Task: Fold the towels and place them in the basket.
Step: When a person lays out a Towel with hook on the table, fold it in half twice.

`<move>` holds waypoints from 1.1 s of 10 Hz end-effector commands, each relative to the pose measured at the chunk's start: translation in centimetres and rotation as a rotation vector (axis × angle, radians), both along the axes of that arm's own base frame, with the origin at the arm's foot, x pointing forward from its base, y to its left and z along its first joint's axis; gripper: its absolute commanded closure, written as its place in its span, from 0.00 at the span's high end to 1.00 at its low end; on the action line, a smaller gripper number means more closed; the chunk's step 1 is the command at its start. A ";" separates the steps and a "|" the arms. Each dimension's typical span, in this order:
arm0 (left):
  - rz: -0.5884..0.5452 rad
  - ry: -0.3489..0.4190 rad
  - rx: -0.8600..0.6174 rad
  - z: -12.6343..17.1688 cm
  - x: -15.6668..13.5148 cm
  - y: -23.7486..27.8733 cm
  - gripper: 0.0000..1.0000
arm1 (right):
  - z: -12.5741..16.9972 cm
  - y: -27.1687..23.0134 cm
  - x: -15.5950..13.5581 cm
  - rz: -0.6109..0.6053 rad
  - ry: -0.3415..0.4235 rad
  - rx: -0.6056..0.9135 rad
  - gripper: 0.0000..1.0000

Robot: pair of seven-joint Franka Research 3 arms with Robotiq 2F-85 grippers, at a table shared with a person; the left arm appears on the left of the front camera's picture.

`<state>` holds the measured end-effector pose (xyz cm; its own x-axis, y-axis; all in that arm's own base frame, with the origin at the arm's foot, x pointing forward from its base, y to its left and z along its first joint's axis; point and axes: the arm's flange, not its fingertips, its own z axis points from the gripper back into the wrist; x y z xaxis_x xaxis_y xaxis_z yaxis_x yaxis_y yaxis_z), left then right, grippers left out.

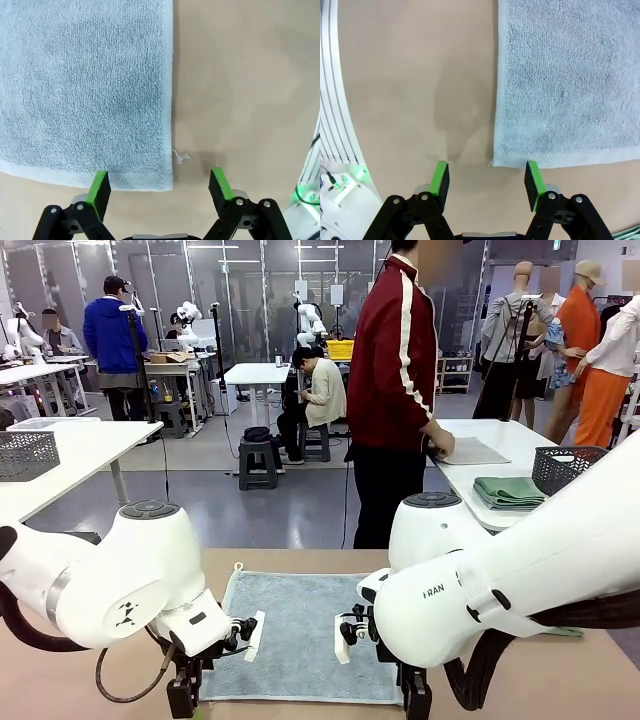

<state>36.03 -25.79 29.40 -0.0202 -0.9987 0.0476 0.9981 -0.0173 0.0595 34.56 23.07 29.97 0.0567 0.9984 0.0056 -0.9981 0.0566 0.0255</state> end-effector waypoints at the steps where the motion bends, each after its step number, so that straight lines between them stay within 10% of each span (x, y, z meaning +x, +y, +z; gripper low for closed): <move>1: -0.022 -0.024 0.006 -0.3 0.8 -0.2 1.00 | -0.3 0.2 0.7 0.014 -0.035 -0.020 0.76; 4: -0.027 -0.028 0.006 -0.4 0.7 0.0 0.95 | -0.4 0.4 0.8 0.018 -0.062 -0.020 0.76; 7: -0.020 -0.022 0.000 -0.5 0.9 -0.1 0.68 | -0.5 0.6 0.9 0.021 -0.052 -0.007 0.49; 10: -0.023 -0.029 -0.004 -0.5 1.1 -0.3 0.68 | -0.9 0.9 1.1 0.028 -0.050 -0.011 0.49; 11: -0.023 -0.032 0.000 -0.4 1.2 -0.3 0.49 | -0.9 0.9 1.1 0.029 -0.050 -0.011 0.49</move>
<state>36.53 -25.90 29.60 -0.0241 -0.9985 0.0497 0.9975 -0.0208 0.0675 35.17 23.65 29.42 0.0256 0.9997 0.0029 -0.9997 0.0256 -0.0046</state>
